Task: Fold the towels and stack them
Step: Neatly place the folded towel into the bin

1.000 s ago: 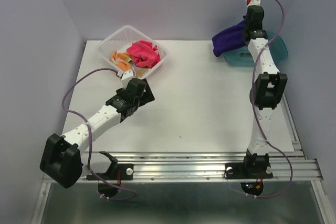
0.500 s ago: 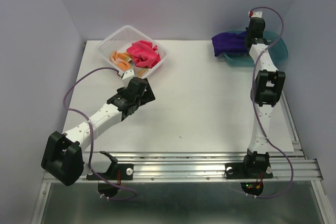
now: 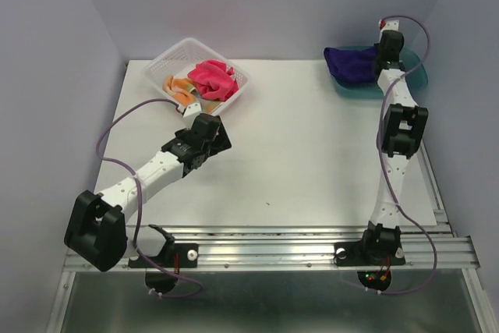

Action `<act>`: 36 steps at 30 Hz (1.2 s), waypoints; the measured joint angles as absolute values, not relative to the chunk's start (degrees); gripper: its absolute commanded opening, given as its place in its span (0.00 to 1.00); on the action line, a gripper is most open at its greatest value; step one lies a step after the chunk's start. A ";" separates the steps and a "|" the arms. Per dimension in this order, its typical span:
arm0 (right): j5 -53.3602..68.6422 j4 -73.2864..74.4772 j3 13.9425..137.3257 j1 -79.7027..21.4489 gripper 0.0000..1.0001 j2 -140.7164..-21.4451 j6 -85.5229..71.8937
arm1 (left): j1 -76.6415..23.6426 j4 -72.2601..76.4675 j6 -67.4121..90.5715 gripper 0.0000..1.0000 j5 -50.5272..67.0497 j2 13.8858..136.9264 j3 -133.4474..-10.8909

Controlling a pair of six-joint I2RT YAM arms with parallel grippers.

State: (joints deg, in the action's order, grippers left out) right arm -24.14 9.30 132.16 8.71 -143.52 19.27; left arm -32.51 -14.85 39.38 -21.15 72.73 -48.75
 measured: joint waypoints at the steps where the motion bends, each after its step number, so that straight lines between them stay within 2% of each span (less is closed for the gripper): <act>1: -23.97 9.26 132.16 8.82 0.01 -143.90 19.33 | -32.51 -14.83 39.38 0.99 -21.21 72.84 -48.82; 31: -23.31 5.48 132.16 12.64 0.04 -147.00 21.67 | -32.51 -14.85 38.79 0.99 -21.21 74.26 -49.10; 34: -23.31 5.48 132.16 13.08 0.13 -147.00 21.63 | -32.51 -14.79 38.79 0.99 -21.21 74.74 -49.78; 35: -23.31 5.48 132.16 13.19 0.28 -147.00 21.58 | -32.51 -14.76 38.76 0.99 -21.21 74.83 -49.89; 36: -23.31 5.48 132.16 13.34 0.39 -147.00 21.47 | -32.51 -14.76 38.76 0.99 -21.21 74.85 -49.91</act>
